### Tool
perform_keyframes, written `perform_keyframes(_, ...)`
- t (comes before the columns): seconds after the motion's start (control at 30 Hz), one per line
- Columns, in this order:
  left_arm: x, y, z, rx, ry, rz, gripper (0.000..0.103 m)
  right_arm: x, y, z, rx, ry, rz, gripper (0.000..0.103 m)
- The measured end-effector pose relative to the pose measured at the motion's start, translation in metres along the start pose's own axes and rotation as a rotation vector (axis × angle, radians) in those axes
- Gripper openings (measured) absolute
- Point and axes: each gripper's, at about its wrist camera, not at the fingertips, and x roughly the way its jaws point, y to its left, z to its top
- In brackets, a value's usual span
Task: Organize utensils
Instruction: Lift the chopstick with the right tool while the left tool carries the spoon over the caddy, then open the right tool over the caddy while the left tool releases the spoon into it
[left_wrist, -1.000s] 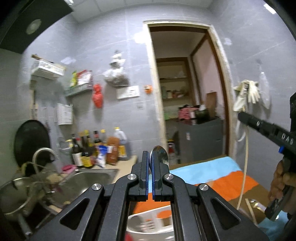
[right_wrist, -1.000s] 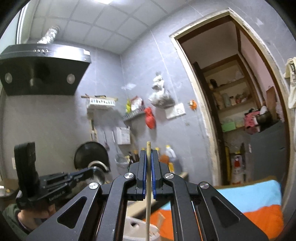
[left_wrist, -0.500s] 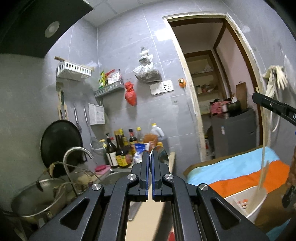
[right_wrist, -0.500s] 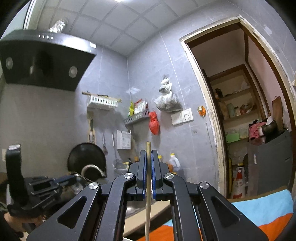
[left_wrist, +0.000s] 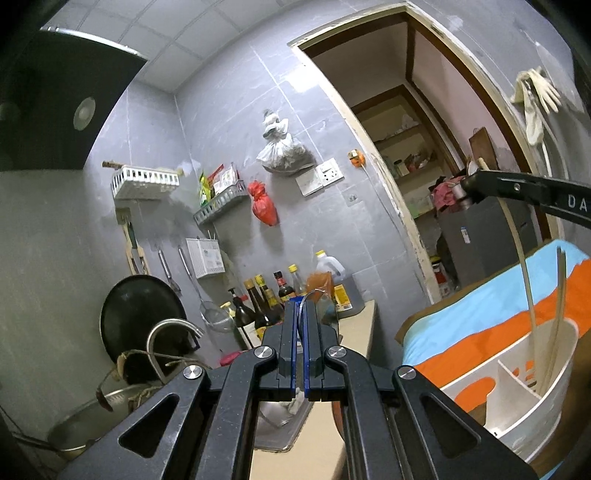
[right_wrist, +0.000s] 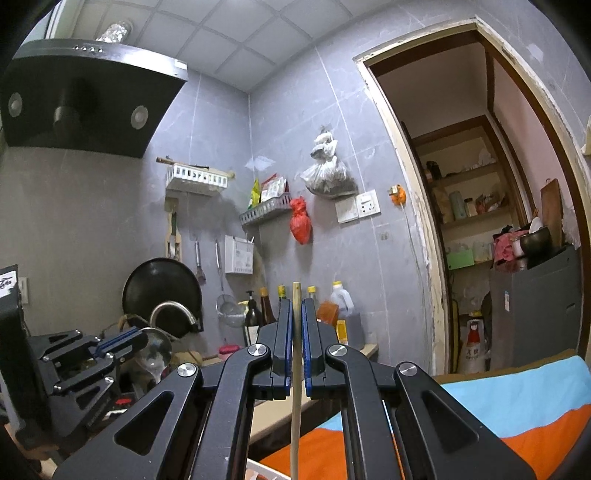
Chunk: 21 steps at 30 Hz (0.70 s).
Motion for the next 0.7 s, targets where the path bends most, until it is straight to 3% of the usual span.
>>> perform_keyframes(0.17,0.004,-0.003,-0.007,-0.040,0.044,-0.049,0.001,0.000,0.002,-0.009,-0.016,0.043,0.001,0.003)
perform_keyframes(0.4,0.014,0.008,-0.007,-0.188,0.168,-0.195,0.003,-0.004,-0.002,-0.018,-0.006,0.105,-0.001,0.003)
perform_keyframes(0.57,0.016,0.021,-0.003,-0.323,0.237,-0.321,0.006,-0.007,-0.006,-0.021,0.020,0.142,-0.002,0.004)
perform_keyframes(0.7,0.021,0.034,-0.001,-0.470,0.287,-0.474,0.008,-0.011,-0.007,-0.021,0.036,0.163,0.000,0.006)
